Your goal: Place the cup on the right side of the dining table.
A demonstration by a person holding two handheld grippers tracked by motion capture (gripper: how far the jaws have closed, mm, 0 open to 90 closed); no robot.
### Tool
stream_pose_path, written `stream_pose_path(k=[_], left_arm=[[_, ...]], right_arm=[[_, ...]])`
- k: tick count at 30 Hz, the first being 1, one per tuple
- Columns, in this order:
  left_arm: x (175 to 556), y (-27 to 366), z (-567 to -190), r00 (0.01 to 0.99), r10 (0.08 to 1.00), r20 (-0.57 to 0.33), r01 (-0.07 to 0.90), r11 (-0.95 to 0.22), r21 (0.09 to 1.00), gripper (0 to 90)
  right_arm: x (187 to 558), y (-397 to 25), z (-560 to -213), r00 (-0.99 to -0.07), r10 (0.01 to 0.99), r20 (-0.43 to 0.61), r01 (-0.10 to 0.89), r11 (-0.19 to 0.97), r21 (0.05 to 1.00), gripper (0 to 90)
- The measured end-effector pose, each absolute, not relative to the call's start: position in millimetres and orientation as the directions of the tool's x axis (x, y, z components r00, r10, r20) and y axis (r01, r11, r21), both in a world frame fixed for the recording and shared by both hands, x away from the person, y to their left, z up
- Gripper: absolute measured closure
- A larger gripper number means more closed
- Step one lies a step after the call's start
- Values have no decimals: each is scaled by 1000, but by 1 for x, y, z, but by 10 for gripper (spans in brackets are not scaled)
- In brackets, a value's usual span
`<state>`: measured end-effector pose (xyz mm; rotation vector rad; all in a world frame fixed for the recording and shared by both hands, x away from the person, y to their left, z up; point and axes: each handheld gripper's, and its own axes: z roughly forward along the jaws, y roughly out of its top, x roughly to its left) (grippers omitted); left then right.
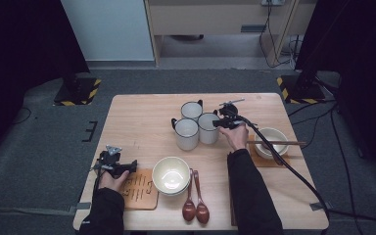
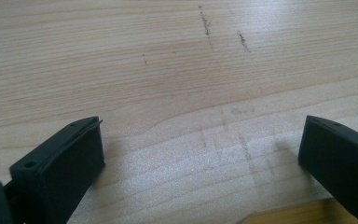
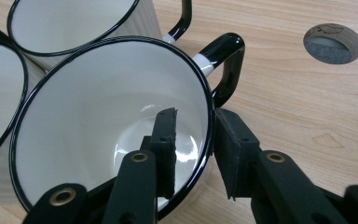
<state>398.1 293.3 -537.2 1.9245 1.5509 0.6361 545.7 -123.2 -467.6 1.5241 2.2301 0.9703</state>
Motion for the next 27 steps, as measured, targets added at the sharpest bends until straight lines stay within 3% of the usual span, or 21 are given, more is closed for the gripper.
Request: stream_pose_path(k=[18,27], left_arm=[[398,293,-537,210,978,6,700,-155,697,0],[398,293,-537,210,978,6,700,-155,697,0]], right_arm=[[546,-121,-466,-348,933,96,743,211,635,802],[545,-134,-466,-338,927,163,765,170,622,808]])
